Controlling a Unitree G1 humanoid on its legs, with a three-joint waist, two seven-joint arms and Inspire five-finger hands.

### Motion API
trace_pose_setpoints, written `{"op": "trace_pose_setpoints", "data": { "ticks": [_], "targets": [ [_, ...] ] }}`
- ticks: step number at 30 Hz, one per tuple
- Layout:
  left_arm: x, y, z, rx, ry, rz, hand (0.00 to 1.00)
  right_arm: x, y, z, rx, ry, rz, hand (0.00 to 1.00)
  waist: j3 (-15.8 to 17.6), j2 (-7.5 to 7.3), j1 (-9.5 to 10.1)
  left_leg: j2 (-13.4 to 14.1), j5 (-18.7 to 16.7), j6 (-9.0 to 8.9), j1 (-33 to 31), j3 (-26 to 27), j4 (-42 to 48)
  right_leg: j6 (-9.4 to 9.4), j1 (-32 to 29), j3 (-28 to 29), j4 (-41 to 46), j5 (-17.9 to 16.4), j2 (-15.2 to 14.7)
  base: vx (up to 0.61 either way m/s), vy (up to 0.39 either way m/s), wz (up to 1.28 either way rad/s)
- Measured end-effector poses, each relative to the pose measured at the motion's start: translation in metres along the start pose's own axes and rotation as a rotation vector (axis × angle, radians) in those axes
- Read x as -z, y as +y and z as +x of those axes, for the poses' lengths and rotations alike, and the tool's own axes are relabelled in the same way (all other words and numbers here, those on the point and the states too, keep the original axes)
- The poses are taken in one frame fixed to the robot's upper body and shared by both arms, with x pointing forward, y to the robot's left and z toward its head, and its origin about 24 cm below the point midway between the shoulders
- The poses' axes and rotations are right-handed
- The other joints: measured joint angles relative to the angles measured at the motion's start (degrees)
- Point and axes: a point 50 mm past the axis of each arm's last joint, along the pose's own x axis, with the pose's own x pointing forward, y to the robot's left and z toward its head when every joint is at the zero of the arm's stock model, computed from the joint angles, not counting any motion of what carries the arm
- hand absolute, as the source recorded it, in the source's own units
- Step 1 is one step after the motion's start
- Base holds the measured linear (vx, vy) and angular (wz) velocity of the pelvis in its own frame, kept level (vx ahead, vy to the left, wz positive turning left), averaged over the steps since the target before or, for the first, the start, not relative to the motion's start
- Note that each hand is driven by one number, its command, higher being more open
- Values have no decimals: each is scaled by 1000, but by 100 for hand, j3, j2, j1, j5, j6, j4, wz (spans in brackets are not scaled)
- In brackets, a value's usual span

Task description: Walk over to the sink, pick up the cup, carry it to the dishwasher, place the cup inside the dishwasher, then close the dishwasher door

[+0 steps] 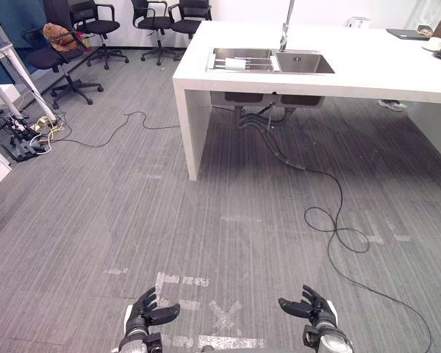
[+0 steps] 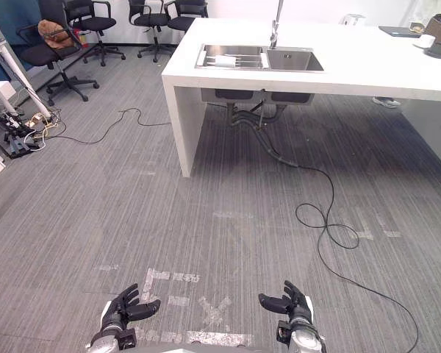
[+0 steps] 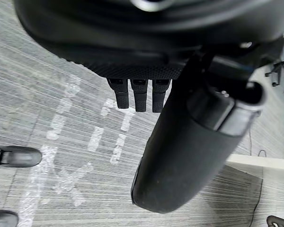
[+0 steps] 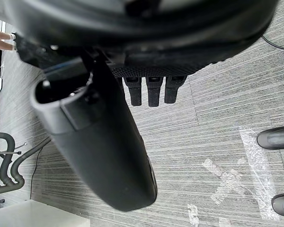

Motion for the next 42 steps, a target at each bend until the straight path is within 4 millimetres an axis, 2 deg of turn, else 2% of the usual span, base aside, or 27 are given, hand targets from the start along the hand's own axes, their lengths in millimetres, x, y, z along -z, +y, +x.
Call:
{"op": "trace_pose_setpoints", "data": {
  "ticks": [17, 23, 30, 33, 37, 39, 40, 41, 42],
  "targets": [
    [-6, 2, 0, -9, -25, -12, 90, 3, 0, 0, -5, 13, -4, 90, 6, -9, 16, 12, -16, -15, 3, 29, -4, -23, 24, 23, -61, 15, 16, -9, -11, 0],
    [-15, 1, 0, -1, -71, -16, 90, -5, 1, 1, -10, -20, -2, 90, 22, -26, 21, 22, -29, -19, 0, 58, -4, -23, 13, 50, -62, 15, 26, 0, 0, -1],
    [-38, -6, -2, 29, -169, -22, 90, -19, 1, 1, -16, -76, 2, 90, 29, -22, 135, 30, -58, -19, -47, 110, -2, -23, -39, 96, -58, 12, 35, -1, -1, -4],
    [-48, -7, -4, 34, -212, -28, 90, -30, 2, 2, -20, -121, 3, 90, 86, -16, 163, 30, -164, -3, -202, 194, 113, -30, -223, 168, 73, -36, 30, -15, -12, -12],
    [-59, -10, -6, 43, -259, -40, 90, -47, 0, 5, -17, -173, -6, 90, 246, -5, 171, 2, -703, 77, -698, 320, 1031, 52, -739, 279, 975, -517, -54, 11, 10, -12],
    [-61, -10, -6, 44, -270, -42, 90, -51, -2, 6, -13, -182, -10, 90, 319, -6, 185, -19, -983, 123, -793, 396, 1399, 169, -900, 320, 1499, -832, -118, 42, 33, -16],
    [-62, -10, -7, 45, -274, -44, 90, -51, -2, 6, -10, -183, -11, 90, 329, -15, 182, -42, -1166, 225, -797, 443, 1516, 286, -1061, 275, 1916, -993, -171, 48, 29, -15],
    [-62, -11, -7, 44, -273, -46, 90, -51, -2, 6, -12, -183, -11, 90, 335, -5, 189, -42, -1212, 234, -785, 461, 1542, 341, -1185, 237, 2209, -1030, -185, 90, 44, -15],
    [-63, -11, -7, 45, -276, -47, 90, -50, -1, 6, -15, -180, -10, 90, 360, 21, 189, -27, -1266, 228, -723, 466, 1566, 346, -1485, 103, 2889, -1033, -211, 139, 46, -9]
  ]
}}
